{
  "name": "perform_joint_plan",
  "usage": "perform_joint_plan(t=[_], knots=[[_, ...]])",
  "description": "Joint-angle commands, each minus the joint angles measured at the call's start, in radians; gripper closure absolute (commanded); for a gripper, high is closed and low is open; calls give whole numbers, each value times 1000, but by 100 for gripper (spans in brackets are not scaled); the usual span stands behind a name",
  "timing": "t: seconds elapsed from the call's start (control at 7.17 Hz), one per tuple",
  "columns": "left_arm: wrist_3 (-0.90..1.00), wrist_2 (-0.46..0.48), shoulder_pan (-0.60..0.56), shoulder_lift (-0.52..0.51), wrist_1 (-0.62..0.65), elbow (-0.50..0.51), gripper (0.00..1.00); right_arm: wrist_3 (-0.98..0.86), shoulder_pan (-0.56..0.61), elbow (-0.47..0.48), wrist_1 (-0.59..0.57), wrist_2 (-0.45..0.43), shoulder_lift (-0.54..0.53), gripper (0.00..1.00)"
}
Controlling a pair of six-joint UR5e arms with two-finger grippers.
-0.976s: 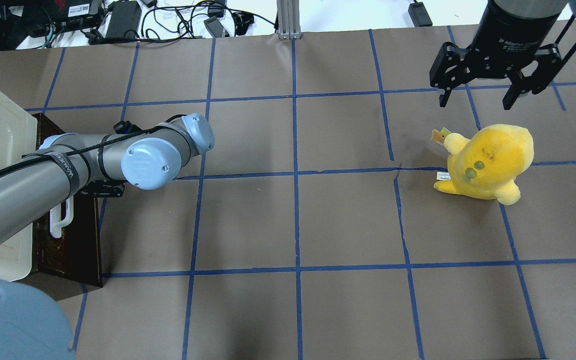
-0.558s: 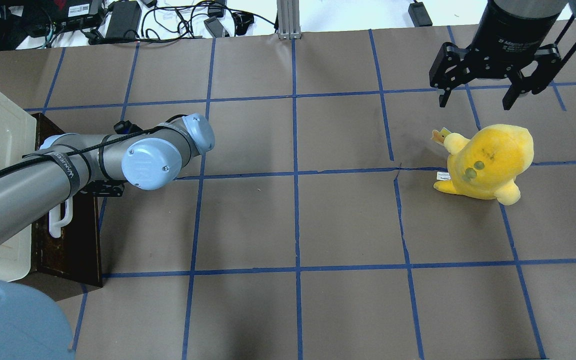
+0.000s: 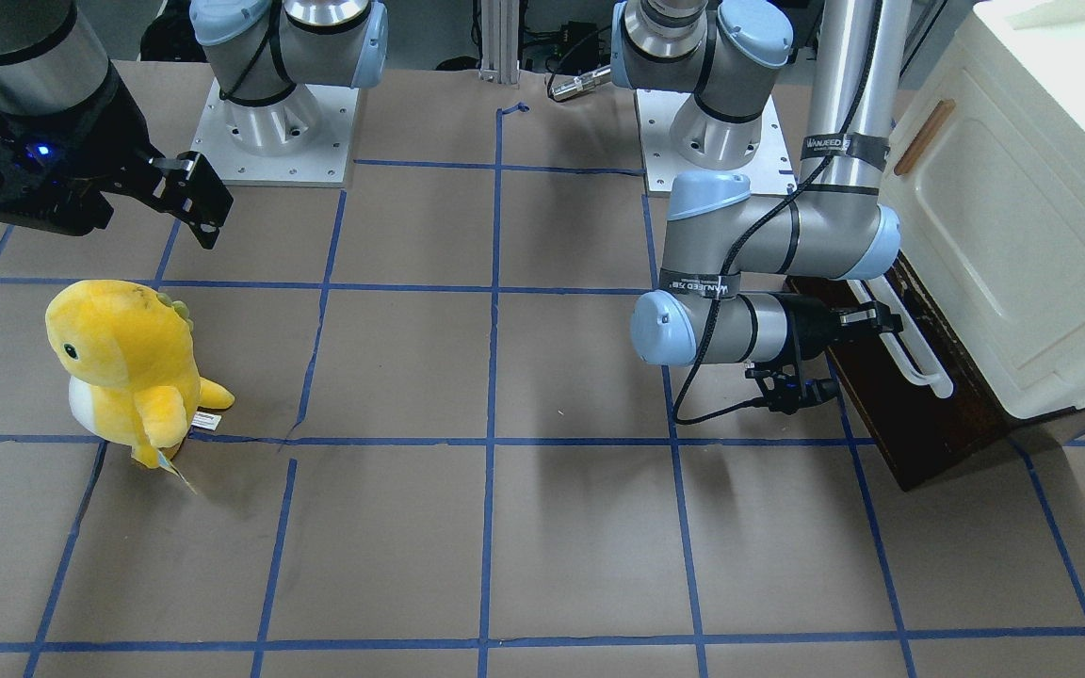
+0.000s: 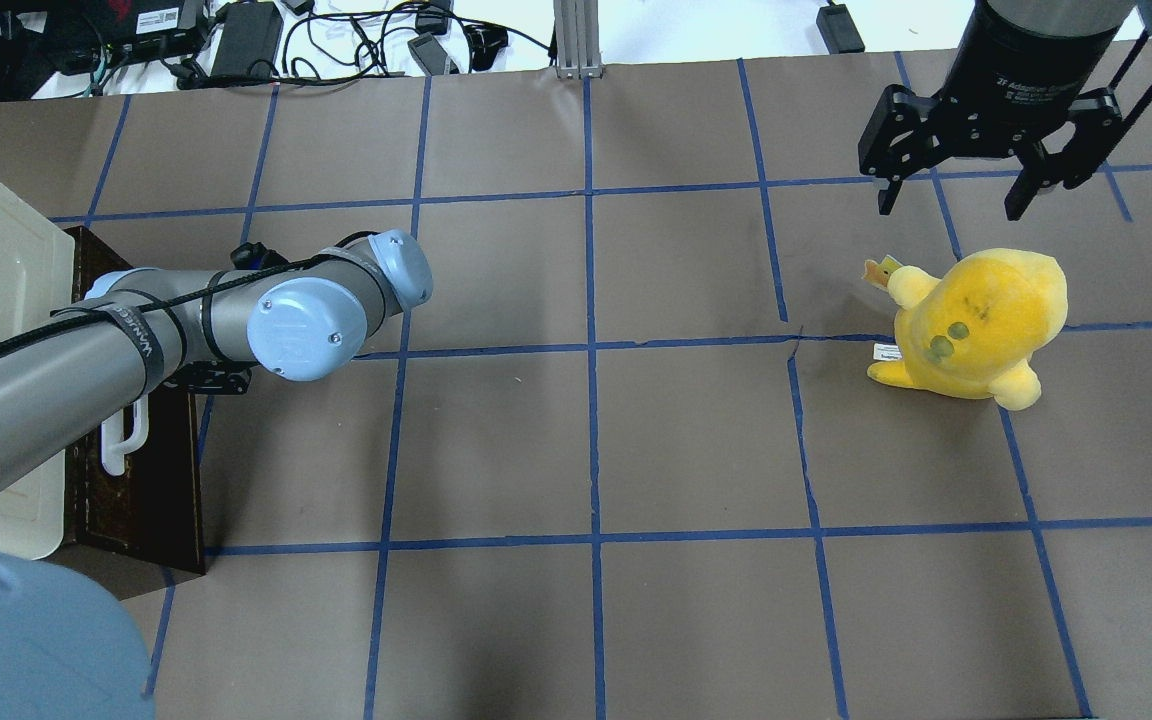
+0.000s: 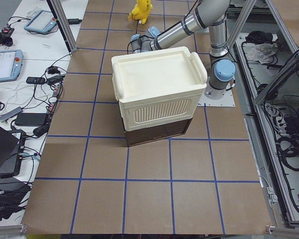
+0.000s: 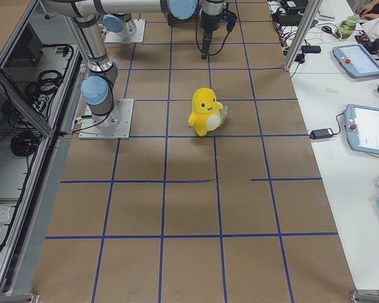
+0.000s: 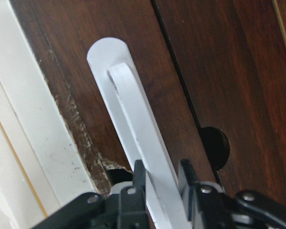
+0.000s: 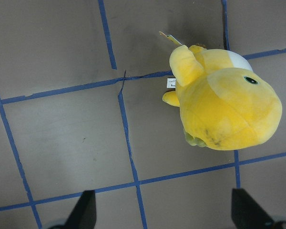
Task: Pull drawer sideways
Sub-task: 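Pull the handle with the left gripper, sliding the drawer out of the cabinet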
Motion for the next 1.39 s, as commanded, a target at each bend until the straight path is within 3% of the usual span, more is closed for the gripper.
perform_joint_plan(t=[0.0, 1.25], knots=[[-1, -1, -3, -2, 0, 0, 66, 0, 0, 0, 0, 0, 0, 0], [-1, 1, -25, -3, -8, 1, 68, 0, 0, 0, 0, 0, 0, 0]])
